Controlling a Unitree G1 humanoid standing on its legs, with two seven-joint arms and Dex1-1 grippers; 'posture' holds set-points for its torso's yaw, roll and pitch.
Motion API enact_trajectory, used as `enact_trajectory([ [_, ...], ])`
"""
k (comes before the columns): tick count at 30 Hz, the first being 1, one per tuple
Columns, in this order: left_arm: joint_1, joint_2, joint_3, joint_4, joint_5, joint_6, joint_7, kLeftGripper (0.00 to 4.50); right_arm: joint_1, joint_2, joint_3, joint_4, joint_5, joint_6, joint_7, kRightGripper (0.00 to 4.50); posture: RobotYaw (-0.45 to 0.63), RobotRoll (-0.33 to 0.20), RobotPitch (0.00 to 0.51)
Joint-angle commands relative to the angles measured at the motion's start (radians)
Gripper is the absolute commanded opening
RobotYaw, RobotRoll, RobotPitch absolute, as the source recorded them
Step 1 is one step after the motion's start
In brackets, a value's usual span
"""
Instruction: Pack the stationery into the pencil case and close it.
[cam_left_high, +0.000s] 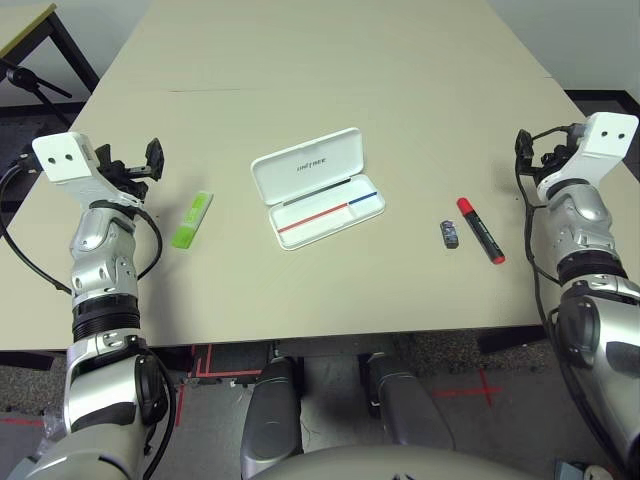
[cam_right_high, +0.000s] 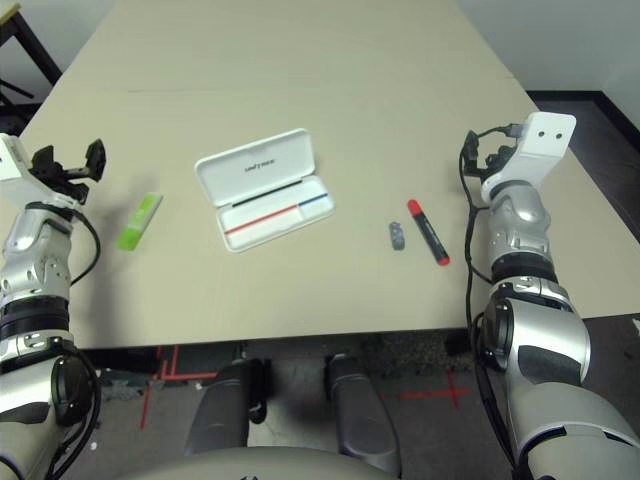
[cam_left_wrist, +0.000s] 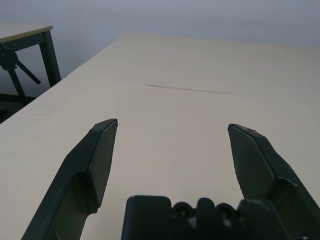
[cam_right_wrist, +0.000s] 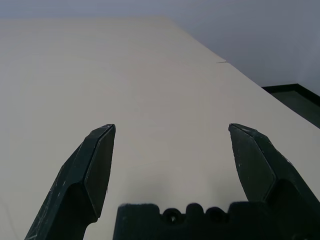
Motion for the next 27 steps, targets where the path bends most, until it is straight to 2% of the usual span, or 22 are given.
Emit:
enact_trajectory([
  [1, -0.004, 0.008, 0.008, 0.017, -0.006, -0.009, -0.004, 4.46, 0.008, 0.003, -0.013, 0.012, 0.009, -0.015, -0.006, 4.50, -0.04, 0.000, 0.158],
  [8, -0.001, 0.004, 0.010, 0.017, -0.008, -0.018, -0.004, 4.46, -0.007, -0.002, -0.006, 0.014, 0.010, -0.003, 0.024, 4.50, -0.03, 0.000, 0.153],
  [18, 0.026, 0.011, 0.026, -0.036, -0.023, -0.002, -0.009, 4.46, -0.044, -0.033, 0.046, -0.007, 0.000, 0.084, 0.245, 4.50, 0.00, 0.000, 0.150],
  [22, 0.042, 0.025, 0.024, -0.057, -0.028, 0.013, -0.023, 4.46, -0.063, -0.045, 0.071, -0.055, 0.018, 0.186, 0.392, 4.50, 0.00, 0.000, 0.147],
  [27, 0.066, 0.047, 0.003, -0.108, -0.032, 0.051, -0.075, 4.46, -0.028, -0.076, 0.175, -0.217, 0.011, 0.368, 0.659, 4.50, 0.01, 0.000, 0.147],
])
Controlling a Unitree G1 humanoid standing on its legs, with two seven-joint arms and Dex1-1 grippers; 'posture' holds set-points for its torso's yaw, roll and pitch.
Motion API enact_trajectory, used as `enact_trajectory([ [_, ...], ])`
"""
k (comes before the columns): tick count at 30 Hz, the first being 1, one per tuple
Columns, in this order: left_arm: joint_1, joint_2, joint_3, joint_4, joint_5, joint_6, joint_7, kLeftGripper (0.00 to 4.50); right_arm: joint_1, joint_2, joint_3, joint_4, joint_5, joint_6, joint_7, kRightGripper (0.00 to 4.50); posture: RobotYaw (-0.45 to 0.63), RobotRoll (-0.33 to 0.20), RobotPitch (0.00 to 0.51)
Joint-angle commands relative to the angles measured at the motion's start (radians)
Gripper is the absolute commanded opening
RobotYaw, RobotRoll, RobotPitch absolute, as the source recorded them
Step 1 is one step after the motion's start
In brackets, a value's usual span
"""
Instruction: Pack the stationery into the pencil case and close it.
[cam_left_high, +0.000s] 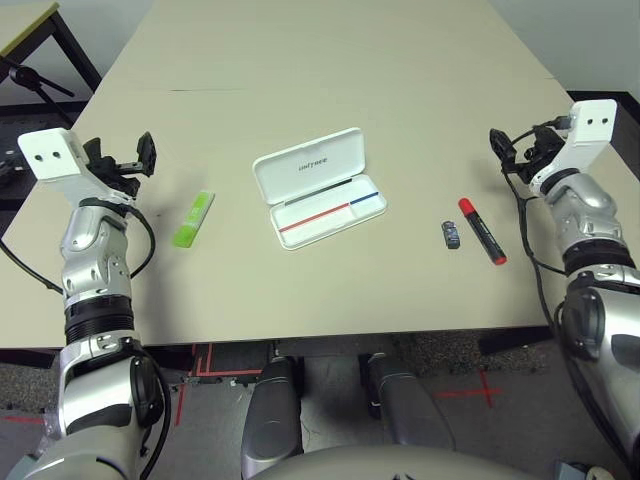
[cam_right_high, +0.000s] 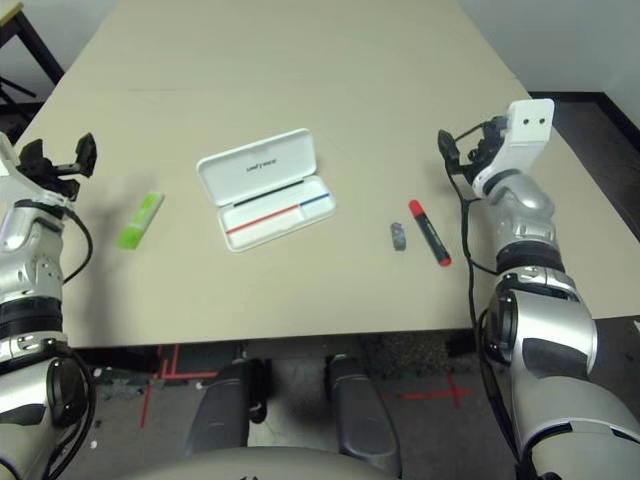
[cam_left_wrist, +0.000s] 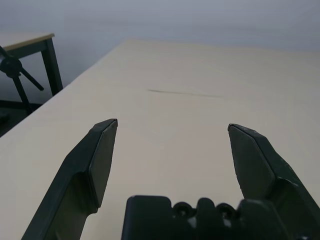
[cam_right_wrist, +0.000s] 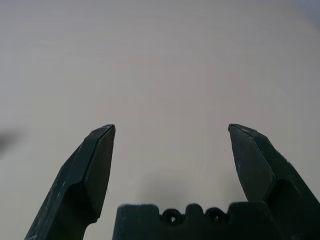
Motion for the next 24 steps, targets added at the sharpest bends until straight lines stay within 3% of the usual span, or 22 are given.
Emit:
enact_trajectory([
  [1, 0.030, 0.032, -0.012, -0.057, -0.013, 0.044, -0.051, 4.46, 0.040, -0.038, 0.077, -0.128, 0.003, 0.120, 0.187, 4.50, 0.01, 0.000, 0.147],
  [10, 0.093, 0.073, -0.064, -0.208, -0.038, 0.170, -0.197, 4.46, 0.116, -0.112, 0.193, -0.365, 0.007, 0.292, 0.427, 4.50, 0.01, 0.000, 0.142],
  [16, 0.143, 0.116, -0.125, -0.345, -0.060, 0.263, -0.324, 4.46, 0.140, -0.123, 0.224, -0.422, 0.000, 0.324, 0.469, 4.50, 0.02, 0.000, 0.137],
  [24, 0.260, 0.248, -0.278, -0.645, -0.137, 0.475, -0.556, 4.46, 0.140, -0.112, 0.239, -0.411, -0.008, 0.311, 0.465, 4.50, 0.02, 0.000, 0.119],
])
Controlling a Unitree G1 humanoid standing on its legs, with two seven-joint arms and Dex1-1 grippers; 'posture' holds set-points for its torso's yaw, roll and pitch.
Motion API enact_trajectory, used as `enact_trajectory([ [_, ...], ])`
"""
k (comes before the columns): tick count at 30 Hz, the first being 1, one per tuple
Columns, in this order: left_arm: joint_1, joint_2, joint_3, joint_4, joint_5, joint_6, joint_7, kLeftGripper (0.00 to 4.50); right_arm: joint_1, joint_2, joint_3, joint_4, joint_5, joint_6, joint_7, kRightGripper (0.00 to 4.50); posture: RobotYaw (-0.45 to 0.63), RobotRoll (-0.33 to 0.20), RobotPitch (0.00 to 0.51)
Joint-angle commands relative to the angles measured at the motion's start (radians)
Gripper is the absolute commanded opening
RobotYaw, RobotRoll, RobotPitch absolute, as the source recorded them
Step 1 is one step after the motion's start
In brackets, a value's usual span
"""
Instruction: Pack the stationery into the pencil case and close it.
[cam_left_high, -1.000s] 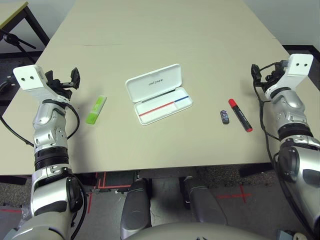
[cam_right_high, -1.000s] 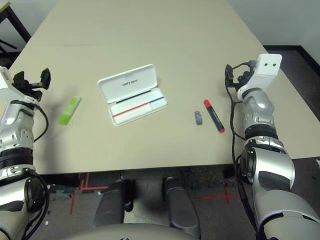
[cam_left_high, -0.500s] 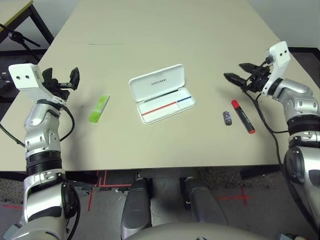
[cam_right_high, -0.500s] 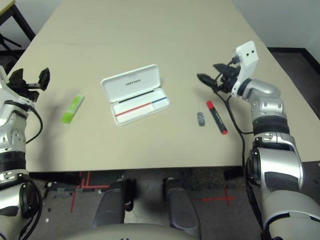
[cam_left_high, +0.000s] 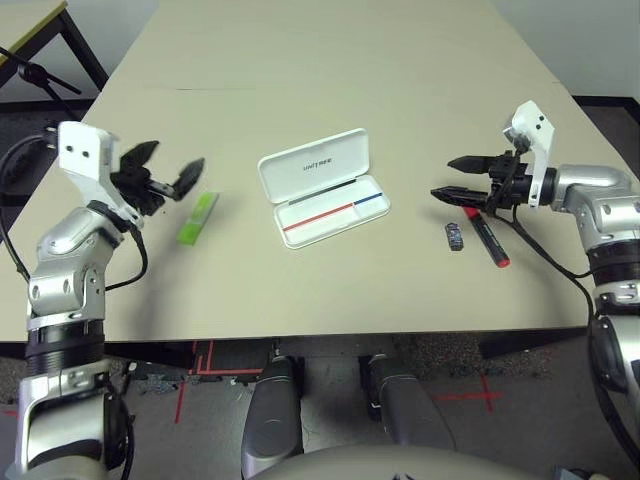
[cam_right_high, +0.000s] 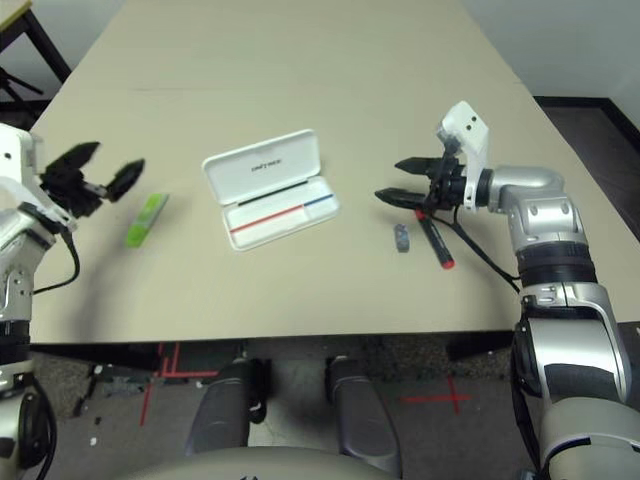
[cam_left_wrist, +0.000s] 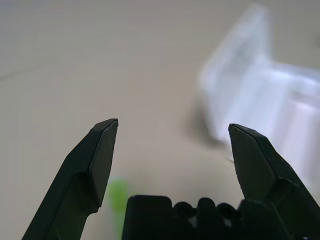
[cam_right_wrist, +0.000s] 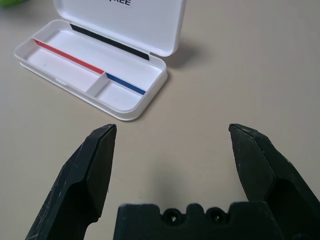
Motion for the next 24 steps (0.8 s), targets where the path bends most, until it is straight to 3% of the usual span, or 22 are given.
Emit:
enact_trajectory([
  [1, 0.028, 0.049, -0.060, -0.110, -0.034, 0.090, -0.073, 4.46, 0.007, -0.001, 0.017, 0.002, -0.010, -0.007, 0.003, 4.50, 0.02, 0.000, 0.117],
  [8, -0.002, 0.091, -0.146, -0.194, -0.030, 0.180, -0.122, 4.46, 0.007, -0.003, 0.022, 0.008, -0.021, -0.017, 0.005, 4.50, 0.01, 0.000, 0.116],
  [16, -0.138, 0.028, -0.361, -0.161, 0.036, 0.223, -0.136, 4.46, 0.001, 0.003, 0.039, 0.021, -0.033, -0.025, 0.001, 4.50, 0.01, 0.000, 0.119],
  [24, -0.215, -0.032, -0.519, -0.057, 0.165, 0.190, -0.146, 4.46, 0.002, 0.010, 0.045, 0.010, -0.035, -0.020, -0.002, 4.50, 0.01, 0.000, 0.122],
])
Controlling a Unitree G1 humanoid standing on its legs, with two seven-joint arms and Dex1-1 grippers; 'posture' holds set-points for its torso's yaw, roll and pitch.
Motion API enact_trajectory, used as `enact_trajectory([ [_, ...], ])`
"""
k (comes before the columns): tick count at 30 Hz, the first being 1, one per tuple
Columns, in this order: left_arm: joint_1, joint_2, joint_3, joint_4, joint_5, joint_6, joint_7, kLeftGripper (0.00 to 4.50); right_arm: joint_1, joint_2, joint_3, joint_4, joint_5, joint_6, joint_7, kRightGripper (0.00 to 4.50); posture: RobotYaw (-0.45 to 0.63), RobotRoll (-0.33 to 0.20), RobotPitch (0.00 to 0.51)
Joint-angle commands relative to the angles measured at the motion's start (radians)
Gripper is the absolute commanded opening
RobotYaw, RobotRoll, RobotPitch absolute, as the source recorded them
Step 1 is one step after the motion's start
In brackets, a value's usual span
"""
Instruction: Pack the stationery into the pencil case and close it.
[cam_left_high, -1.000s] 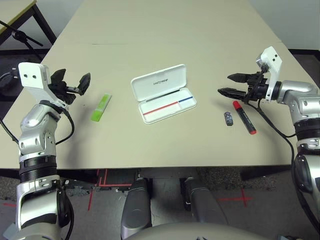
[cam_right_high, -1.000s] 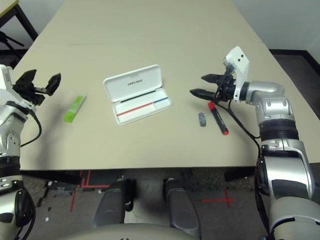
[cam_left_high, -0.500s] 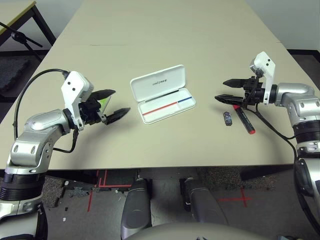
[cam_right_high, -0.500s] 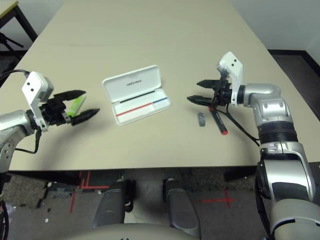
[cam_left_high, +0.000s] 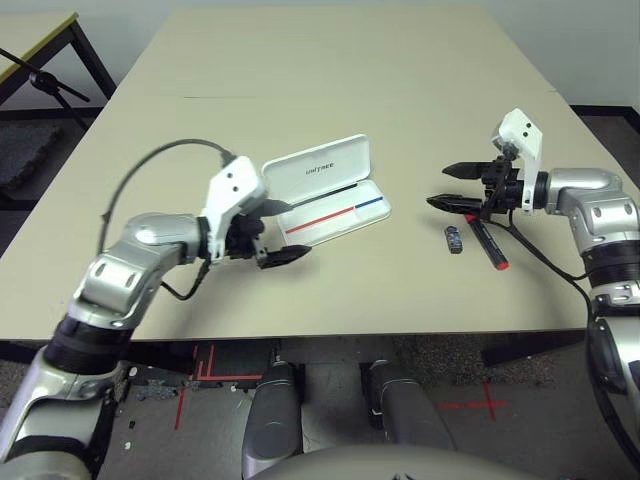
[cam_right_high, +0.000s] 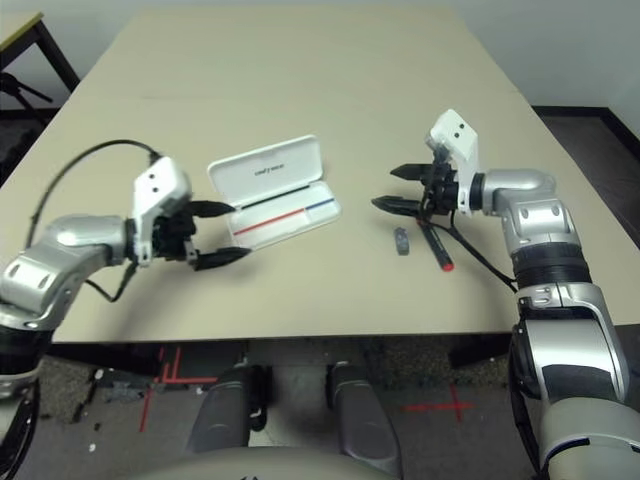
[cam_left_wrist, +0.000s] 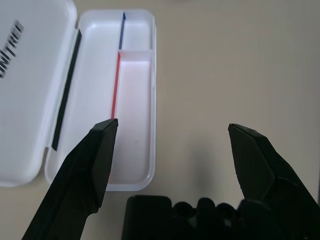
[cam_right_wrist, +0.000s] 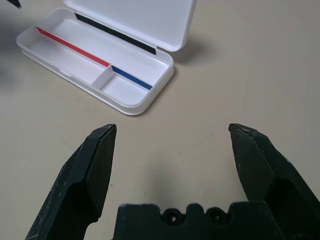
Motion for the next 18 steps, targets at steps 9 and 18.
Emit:
enact_trajectory([
  [9, -0.065, -0.053, -0.101, 0.137, 0.112, -0.003, -0.042, 4.46, 0.010, -0.002, 0.004, -0.005, -0.006, -0.006, -0.008, 4.50, -0.01, 0.000, 0.124],
  [18, -0.077, -0.070, -0.110, 0.161, 0.131, 0.018, -0.061, 4.46, 0.015, -0.006, 0.002, -0.006, -0.006, -0.011, -0.017, 4.50, -0.02, 0.000, 0.128],
])
